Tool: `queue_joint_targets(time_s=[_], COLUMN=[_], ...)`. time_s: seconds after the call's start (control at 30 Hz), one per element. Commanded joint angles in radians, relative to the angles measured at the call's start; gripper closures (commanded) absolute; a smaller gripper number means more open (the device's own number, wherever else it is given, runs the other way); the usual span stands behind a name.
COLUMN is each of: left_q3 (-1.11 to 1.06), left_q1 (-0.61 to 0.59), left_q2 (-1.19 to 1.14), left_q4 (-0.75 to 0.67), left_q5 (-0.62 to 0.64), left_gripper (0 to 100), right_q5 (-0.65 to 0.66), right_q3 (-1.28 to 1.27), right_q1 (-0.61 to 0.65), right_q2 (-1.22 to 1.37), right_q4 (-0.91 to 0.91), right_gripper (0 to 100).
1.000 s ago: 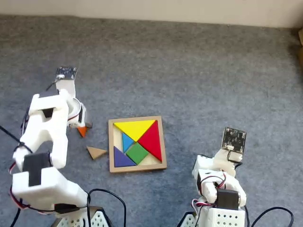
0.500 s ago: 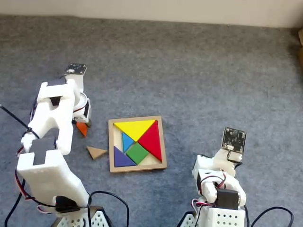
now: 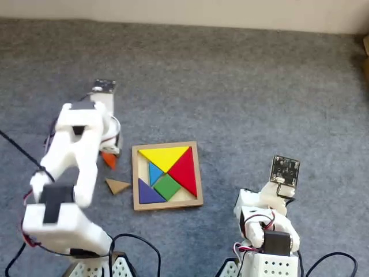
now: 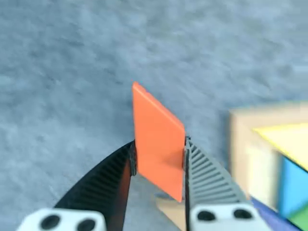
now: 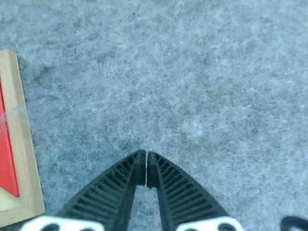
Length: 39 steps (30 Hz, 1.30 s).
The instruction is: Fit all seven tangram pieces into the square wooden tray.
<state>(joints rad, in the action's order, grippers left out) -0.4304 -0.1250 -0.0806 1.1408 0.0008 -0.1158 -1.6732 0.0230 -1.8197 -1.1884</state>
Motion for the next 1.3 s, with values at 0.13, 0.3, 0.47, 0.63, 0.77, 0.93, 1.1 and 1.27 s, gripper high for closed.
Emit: queue_joint_targets(time_s=[0.13, 0.3, 0.47, 0.63, 0.77, 0.93, 1.1, 1.27], left_q3=[-0.176, -0.186, -0.189, -0.214, -0.231, -0.231, -0.231, -0.231], left_q1=[0.185, 0.246, 0.263, 0.263, 0.265, 0.303, 0.311, 0.305], left_q2=[0.289, 0.292, 0.292, 0.292, 0.292, 0.292, 0.295, 0.303], left_q4=[-0.092, -0.100, -0.100, -0.114, -0.129, -0.121, -0.121, -0.120], left_q5=[0.106, 0.107, 0.189, 0.224, 0.224, 0.226, 0.226, 0.226], left_gripper=[98, 98, 96, 91, 90, 80, 78, 78], right_q5=[-0.008, -0.008, -0.008, -0.008, -0.008, -0.008, -0.008, -0.008], right_q3=[-0.113, -0.111, -0.111, -0.111, -0.111, -0.111, -0.111, -0.111], right_q1=[-0.005, -0.007, -0.008, -0.010, -0.010, -0.010, -0.010, -0.010], right_q2=[-0.018, -0.019, -0.019, -0.019, -0.021, -0.021, -0.021, -0.021], right_q4=[0.004, 0.004, 0.004, 0.004, 0.004, 0.004, 0.004, 0.004], right_gripper=[97.9, 97.9, 97.9, 97.9, 97.9, 97.9, 97.9, 97.9])
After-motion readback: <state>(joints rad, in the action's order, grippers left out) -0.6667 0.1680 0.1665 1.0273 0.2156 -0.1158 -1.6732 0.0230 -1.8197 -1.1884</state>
